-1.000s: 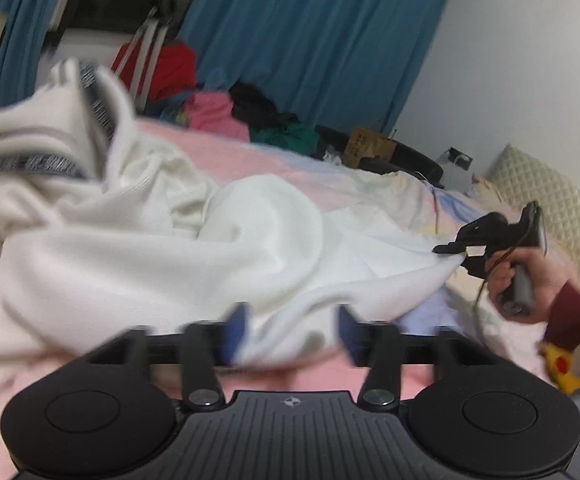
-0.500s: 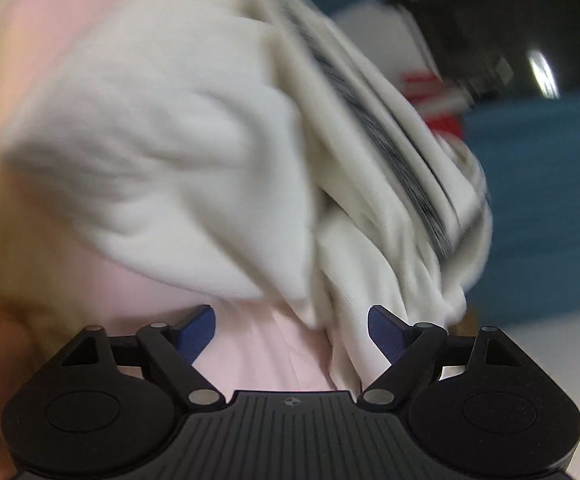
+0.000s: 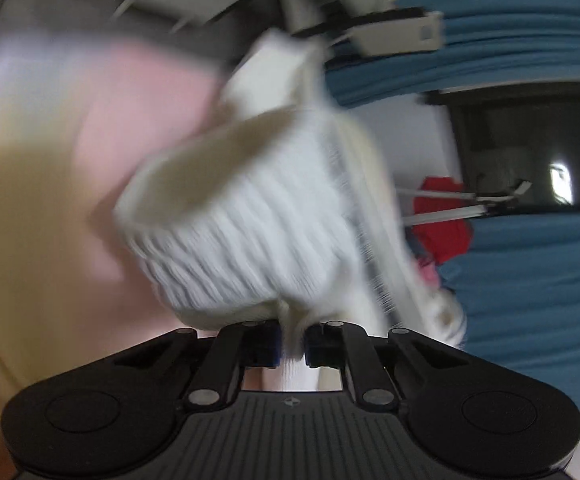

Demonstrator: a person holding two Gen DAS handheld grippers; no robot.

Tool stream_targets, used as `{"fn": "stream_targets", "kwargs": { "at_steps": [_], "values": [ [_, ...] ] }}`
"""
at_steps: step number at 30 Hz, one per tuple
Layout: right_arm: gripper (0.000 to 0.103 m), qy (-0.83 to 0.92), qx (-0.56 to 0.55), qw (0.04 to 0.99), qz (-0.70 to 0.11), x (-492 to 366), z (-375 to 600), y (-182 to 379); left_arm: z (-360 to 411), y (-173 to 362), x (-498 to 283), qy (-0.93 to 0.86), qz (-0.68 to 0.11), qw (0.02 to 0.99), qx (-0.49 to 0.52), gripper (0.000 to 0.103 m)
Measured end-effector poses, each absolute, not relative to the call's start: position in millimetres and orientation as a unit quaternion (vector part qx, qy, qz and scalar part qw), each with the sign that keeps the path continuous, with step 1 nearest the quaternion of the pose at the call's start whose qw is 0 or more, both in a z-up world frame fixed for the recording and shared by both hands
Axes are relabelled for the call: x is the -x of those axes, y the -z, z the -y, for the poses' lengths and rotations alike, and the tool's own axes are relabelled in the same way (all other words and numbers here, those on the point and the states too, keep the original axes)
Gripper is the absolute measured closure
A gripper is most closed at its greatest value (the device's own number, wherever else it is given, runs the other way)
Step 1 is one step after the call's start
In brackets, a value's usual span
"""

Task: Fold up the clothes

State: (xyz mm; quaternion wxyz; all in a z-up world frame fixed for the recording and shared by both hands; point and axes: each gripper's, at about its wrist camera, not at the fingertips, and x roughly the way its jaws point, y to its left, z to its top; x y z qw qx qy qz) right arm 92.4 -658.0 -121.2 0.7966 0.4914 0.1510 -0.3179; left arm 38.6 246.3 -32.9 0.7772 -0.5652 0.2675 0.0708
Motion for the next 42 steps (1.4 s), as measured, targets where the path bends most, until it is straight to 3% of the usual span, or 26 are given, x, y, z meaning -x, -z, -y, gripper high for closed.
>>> {"fn": "stream_targets", "kwargs": {
  "at_steps": [3, 6, 10, 15, 18, 21, 23, 24, 25, 27, 28, 31, 42],
  "values": [
    [0.096, 0.319, -0.476, 0.807, -0.141, -90.8, 654.7, 114.0, -282.1, -6.4, -24.1, -0.054, -0.244, 0.792, 0.557, 0.094],
    [0.096, 0.314, -0.479, 0.811, -0.121, -87.8, 653.3, 104.2, -289.0, -21.7, -13.0, -0.047, -0.270, 0.805, 0.526, 0.094],
    [0.096, 0.339, -0.422, 0.831, -0.125, -88.0, 645.9, 89.3, -292.9, 1.5, -22.9, -0.082, -0.335, 0.797, 0.497, 0.093],
    [0.096, 0.406, -0.414, 0.784, -0.221, -77.9, 649.8, 108.0, -307.0, 26.7, -43.1, -0.119, -0.404, 0.787, 0.451, 0.091],
    [0.094, 0.417, -0.394, 0.777, -0.259, -74.7, 650.0, 115.9, -305.8, 20.9, -50.8, -0.124, -0.428, 0.798, 0.405, 0.082],
    [0.082, 0.424, -0.372, 0.781, -0.269, -74.2, 645.9, 112.6, -294.7, 6.1, -41.0, -0.124, -0.443, 0.809, 0.366, 0.070],
    [0.079, 0.423, -0.347, 0.790, -0.275, -77.2, 640.6, 106.0, -290.3, -2.3, -28.5, -0.119, -0.451, 0.821, 0.329, 0.054],
    [0.071, 0.424, -0.334, 0.796, -0.272, -77.4, 638.1, 100.9, -283.4, -10.1, -24.6, -0.115, -0.449, 0.832, 0.306, 0.051],
    [0.055, 0.425, -0.322, 0.804, -0.265, -76.7, 634.0, 94.1, -274.5, -18.6, -20.7, -0.110, -0.443, 0.846, 0.276, 0.043],
    [0.032, 0.424, -0.295, 0.822, -0.241, -74.2, 621.7, 76.4, -254.0, -34.4, -12.8, -0.125, -0.417, 0.876, 0.207, 0.021],
    [0.027, 0.421, -0.278, 0.834, -0.224, -73.5, 612.9, 66.2, -242.4, -43.3, -6.7, -0.136, -0.392, 0.894, 0.170, 0.011],
    [0.027, 0.377, -0.245, 0.872, -0.191, -73.9, 584.2, 38.4, -211.3, -65.5, 9.8, -0.138, -0.329, 0.930, 0.095, 0.008],
    [0.029, 0.086, -0.197, 0.962, -0.171, -84.2, 447.1, -4.3, -78.0, -85.8, -21.6, 0.015, -0.236, 0.971, 0.042, 0.006]
  ]
}}
